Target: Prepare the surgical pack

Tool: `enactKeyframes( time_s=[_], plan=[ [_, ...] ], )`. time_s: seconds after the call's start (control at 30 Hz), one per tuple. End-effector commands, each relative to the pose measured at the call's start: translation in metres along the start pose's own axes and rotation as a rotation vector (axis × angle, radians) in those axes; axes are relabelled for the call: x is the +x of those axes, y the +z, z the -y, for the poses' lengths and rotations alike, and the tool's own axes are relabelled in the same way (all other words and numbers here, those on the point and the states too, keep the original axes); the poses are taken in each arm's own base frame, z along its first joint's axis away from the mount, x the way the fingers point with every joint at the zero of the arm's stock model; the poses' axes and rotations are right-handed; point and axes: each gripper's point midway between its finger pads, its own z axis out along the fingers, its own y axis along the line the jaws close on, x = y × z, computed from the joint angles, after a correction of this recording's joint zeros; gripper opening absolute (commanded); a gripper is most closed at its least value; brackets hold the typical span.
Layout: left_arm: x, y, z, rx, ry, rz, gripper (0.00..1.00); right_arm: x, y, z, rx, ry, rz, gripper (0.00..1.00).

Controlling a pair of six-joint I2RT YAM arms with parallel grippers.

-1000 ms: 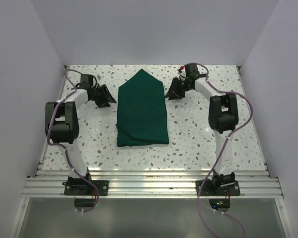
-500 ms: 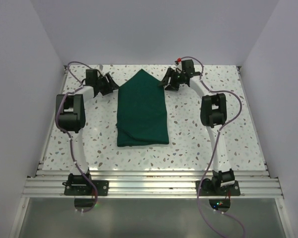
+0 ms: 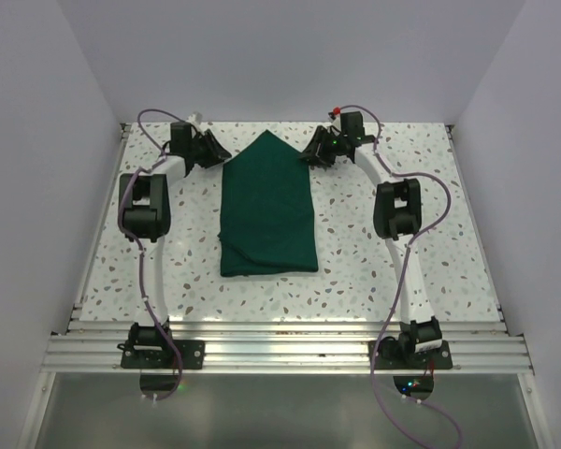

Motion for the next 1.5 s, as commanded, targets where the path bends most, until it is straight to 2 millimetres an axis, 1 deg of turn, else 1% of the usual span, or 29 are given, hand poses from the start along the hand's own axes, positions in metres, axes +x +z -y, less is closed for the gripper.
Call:
enactKeyframes(
  time_s=[0.0, 0.03, 0.1, 0.2, 0.27, 0.3, 0.33, 0.4, 0.43, 0.47, 0.53, 0.6, 0.63, 0.67, 0.77, 0.9, 0.97, 1.03, 1.07, 1.1, 1.13, 1.2, 1.23, 1.27, 1.33, 1.37, 1.4, 1.43, 1.47],
  plan=[
    [0.039, 0.008, -0.014, -0.002, -0.066, -0.129, 0.4, 0.016, 0.016, 0.015, 0.015, 0.038, -0.041, 0.48],
    [0.043, 0.008, -0.016, -0.001, -0.071, -0.147, 0.38, 0.016, 0.016, 0.013, 0.011, 0.044, -0.043, 0.46],
    [0.043, 0.008, -0.011, 0.016, -0.071, -0.16, 0.37, 0.017, 0.017, 0.01, 0.002, 0.041, -0.047, 0.45],
    [0.047, 0.001, -0.018, -0.04, -0.059, -0.18, 0.42, 0.019, 0.014, 0.012, 0.012, 0.036, -0.052, 0.45],
    [0.048, -0.009, -0.02, -0.079, -0.053, -0.186, 0.47, 0.019, 0.013, 0.012, 0.014, 0.03, -0.05, 0.45],
    [0.047, -0.012, -0.025, -0.113, -0.047, -0.174, 0.47, 0.02, 0.013, 0.013, 0.017, 0.032, -0.053, 0.45],
    [0.042, -0.019, -0.023, -0.131, -0.033, -0.164, 0.48, 0.021, 0.013, 0.013, 0.017, 0.032, -0.055, 0.45],
    [0.044, -0.025, -0.031, -0.183, -0.018, -0.154, 0.49, 0.02, 0.013, 0.013, 0.017, 0.03, -0.055, 0.45],
    [0.038, -0.03, -0.028, -0.193, -0.01, -0.136, 0.49, 0.022, 0.014, 0.014, 0.02, 0.032, -0.056, 0.45],
    [0.04, -0.032, -0.033, -0.224, -0.006, -0.128, 0.5, 0.022, 0.014, 0.014, 0.02, 0.034, -0.057, 0.45],
    [0.038, -0.036, -0.033, -0.236, -0.007, -0.11, 0.5, 0.024, 0.015, 0.016, 0.02, 0.033, -0.063, 0.45],
    [0.039, -0.035, -0.03, -0.216, -0.008, -0.112, 0.51, 0.025, 0.015, 0.017, 0.019, 0.036, -0.067, 0.45],
    [0.051, -0.025, -0.028, -0.197, -0.022, -0.165, 0.5, 0.026, 0.016, 0.018, 0.021, 0.039, -0.069, 0.45],
    [0.053, -0.024, -0.03, -0.198, -0.023, -0.168, 0.5, 0.026, 0.016, 0.018, 0.021, 0.039, -0.069, 0.45],
    [0.063, -0.016, -0.021, -0.145, -0.034, -0.191, 0.49, 0.025, 0.016, 0.015, 0.013, 0.036, -0.067, 0.44],
    [0.067, -0.01, -0.017, -0.118, -0.039, -0.202, 0.45, 0.026, 0.02, 0.012, 0.0, 0.044, -0.072, 0.42],
    [0.07, -0.007, -0.016, -0.101, -0.046, -0.215, 0.4, 0.026, 0.021, 0.009, -0.013, 0.044, -0.072, 0.4],
    [0.066, -0.006, -0.011, -0.081, -0.046, -0.217, 0.28, 0.024, 0.023, 0.005, -0.024, 0.047, -0.069, 0.39],
    [0.063, -0.005, -0.009, -0.077, -0.04, -0.216, 0.13, 0.025, 0.024, 0.004, -0.029, 0.056, -0.07, 0.36],
    [0.06, -0.005, -0.007, -0.073, -0.037, -0.213, 0.05, 0.023, 0.025, 0.002, -0.038, 0.059, -0.064, 0.33],
    [0.056, -0.005, -0.006, -0.071, -0.037, -0.208, 0.0, 0.018, 0.024, -0.001, -0.047, 0.061, -0.054, 0.25],
    [0.043, -0.007, 0.003, -0.061, -0.027, -0.19, 0.0, 0.015, 0.024, -0.008, -0.074, 0.074, -0.048, 0.14],
    [0.038, -0.009, 0.006, -0.06, -0.023, -0.181, 0.0, 0.007, 0.021, -0.016, -0.092, 0.073, -0.034, 0.0],
    [0.025, -0.014, 0.016, -0.051, -0.009, -0.156, 0.0, 0.004, 0.02, -0.022, -0.101, 0.088, -0.027, 0.0],
    [0.012, -0.023, 0.023, -0.053, 0.005, -0.129, 0.0, -0.004, 0.012, -0.037, -0.132, 0.089, -0.015, 0.0],
    [0.002, -0.033, 0.032, -0.051, 0.015, -0.109, 0.0, -0.008, 0.007, -0.043, -0.139, 0.1, -0.01, 0.0],
    [-0.003, -0.039, 0.036, -0.054, 0.019, -0.099, 0.0, -0.017, -0.009, -0.063, -0.159, 0.082, 0.009, 0.0],
    [-0.007, -0.046, 0.039, -0.057, 0.027, -0.088, 0.0, -0.014, -0.014, -0.064, -0.153, 0.092, -0.003, 0.0],
    [-0.012, -0.059, 0.047, -0.057, 0.035, -0.075, 0.0, -0.015, -0.022, -0.07, -0.15, 0.09, -0.002, 0.0]
  ],
)
